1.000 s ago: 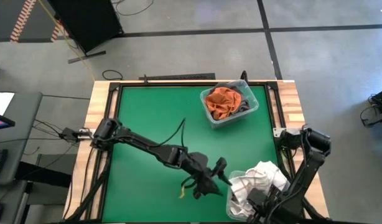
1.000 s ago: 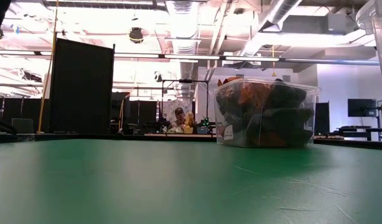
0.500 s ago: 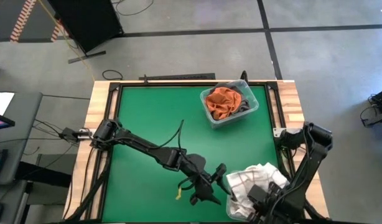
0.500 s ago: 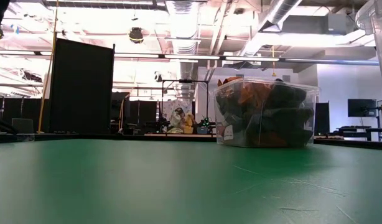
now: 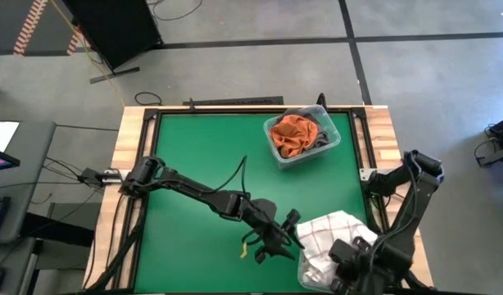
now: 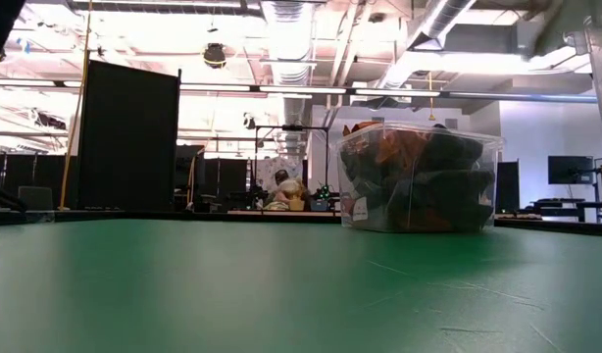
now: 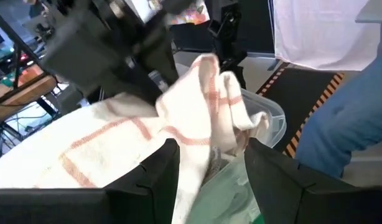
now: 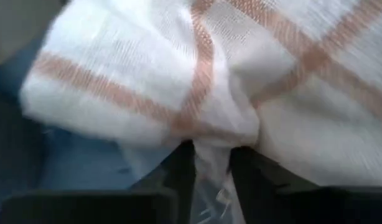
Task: Sort towels by color in basket
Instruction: Put the white patterned towel into the bottom transparent bin
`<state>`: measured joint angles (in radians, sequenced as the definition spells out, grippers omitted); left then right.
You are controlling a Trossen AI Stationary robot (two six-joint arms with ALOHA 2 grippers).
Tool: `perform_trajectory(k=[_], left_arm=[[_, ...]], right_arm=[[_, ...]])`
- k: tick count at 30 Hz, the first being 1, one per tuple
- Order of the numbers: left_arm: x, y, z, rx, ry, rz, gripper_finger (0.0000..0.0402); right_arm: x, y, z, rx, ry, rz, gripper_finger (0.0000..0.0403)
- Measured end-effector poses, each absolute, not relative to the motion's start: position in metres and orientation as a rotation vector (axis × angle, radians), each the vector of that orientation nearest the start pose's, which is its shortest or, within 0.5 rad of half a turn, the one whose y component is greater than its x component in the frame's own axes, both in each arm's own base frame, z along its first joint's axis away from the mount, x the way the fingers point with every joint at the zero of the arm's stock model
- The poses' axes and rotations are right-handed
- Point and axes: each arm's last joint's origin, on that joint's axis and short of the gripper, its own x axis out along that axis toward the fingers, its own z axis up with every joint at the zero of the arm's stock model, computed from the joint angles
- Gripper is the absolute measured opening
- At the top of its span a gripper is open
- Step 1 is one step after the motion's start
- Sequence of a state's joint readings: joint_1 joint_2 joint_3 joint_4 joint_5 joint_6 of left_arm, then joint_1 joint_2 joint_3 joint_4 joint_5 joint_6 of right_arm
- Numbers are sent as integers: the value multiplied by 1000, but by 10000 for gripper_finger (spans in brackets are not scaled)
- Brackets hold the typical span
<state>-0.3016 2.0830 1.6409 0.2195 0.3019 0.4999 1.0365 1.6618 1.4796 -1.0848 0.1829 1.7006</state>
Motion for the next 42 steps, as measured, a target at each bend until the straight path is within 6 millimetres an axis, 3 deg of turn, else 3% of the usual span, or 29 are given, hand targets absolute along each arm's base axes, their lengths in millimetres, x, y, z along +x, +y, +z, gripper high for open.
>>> perform_trajectory(k=[8,15,20,25,30,34,42], left_arm=[[466,-148,259,494,99,-641,171],[465,-148,257,495,116,-646,171],[465,-148,256,495,130,-649,171],[464,-148,254,495,151,-654,171],[463,-148,251,504,181,-662,171],[462,-147,247,503,232,-673,171],[457,-145,236,497,360,-701,171]], right_arm=[[143,267,326,885,1194,-233,201],[125,251,341,834,945,-276,210],[139,241,332,795,853,-429,199],[163,246,317,746,848,-467,194],[178,255,293,757,990,-545,193],[180,268,275,771,1080,-593,193],[178,285,255,811,1090,-653,193]])
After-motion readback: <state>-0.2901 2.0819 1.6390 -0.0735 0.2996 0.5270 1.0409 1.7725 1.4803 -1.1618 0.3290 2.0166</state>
